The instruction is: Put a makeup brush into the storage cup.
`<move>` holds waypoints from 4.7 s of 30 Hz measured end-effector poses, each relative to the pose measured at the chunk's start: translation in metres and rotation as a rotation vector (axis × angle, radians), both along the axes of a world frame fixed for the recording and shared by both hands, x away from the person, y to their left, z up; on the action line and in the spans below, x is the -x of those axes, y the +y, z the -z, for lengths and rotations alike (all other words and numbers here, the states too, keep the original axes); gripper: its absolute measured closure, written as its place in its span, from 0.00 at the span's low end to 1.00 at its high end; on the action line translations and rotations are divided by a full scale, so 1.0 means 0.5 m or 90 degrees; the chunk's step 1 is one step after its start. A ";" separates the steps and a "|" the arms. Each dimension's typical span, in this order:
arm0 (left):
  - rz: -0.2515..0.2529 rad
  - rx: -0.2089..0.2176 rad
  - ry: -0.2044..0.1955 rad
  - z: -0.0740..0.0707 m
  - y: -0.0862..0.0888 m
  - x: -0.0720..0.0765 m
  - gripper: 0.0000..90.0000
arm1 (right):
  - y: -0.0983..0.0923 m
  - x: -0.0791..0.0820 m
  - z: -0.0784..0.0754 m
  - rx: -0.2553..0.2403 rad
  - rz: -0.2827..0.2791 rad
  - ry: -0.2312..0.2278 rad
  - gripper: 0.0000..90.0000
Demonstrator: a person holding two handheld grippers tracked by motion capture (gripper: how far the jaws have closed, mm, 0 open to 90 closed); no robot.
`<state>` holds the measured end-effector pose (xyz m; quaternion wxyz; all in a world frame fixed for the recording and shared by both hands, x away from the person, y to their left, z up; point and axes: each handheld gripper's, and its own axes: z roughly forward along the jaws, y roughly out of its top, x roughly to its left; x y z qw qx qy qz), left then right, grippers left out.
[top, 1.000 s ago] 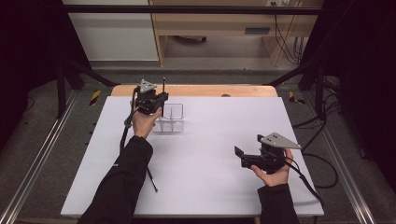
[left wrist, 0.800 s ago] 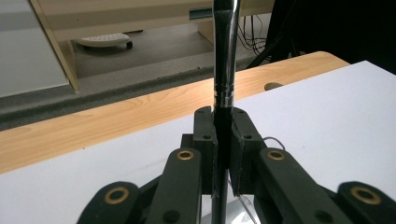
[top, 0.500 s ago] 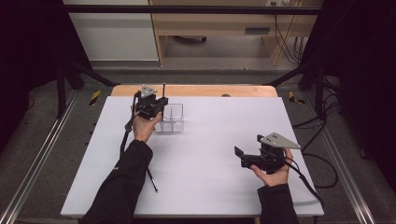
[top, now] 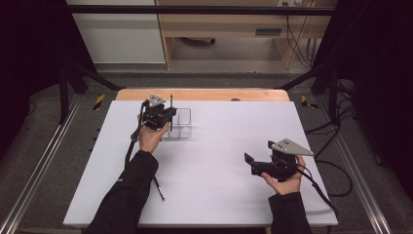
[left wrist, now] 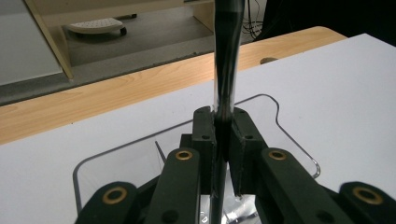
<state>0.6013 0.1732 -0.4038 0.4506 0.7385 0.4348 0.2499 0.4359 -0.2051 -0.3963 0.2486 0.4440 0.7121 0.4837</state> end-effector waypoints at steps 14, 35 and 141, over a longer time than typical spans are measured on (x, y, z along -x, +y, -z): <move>0.004 0.009 -0.025 -0.036 0.022 0.045 0.69 | -0.002 0.002 -0.004 -0.005 0.000 -0.004 0.07; 0.022 0.020 -0.082 -0.090 0.072 0.156 0.31 | -0.004 0.007 -0.010 -0.012 -0.003 -0.011 0.07; 0.006 -0.112 0.149 0.152 0.077 0.366 0.44 | -0.004 0.015 -0.004 -0.004 0.002 0.002 0.08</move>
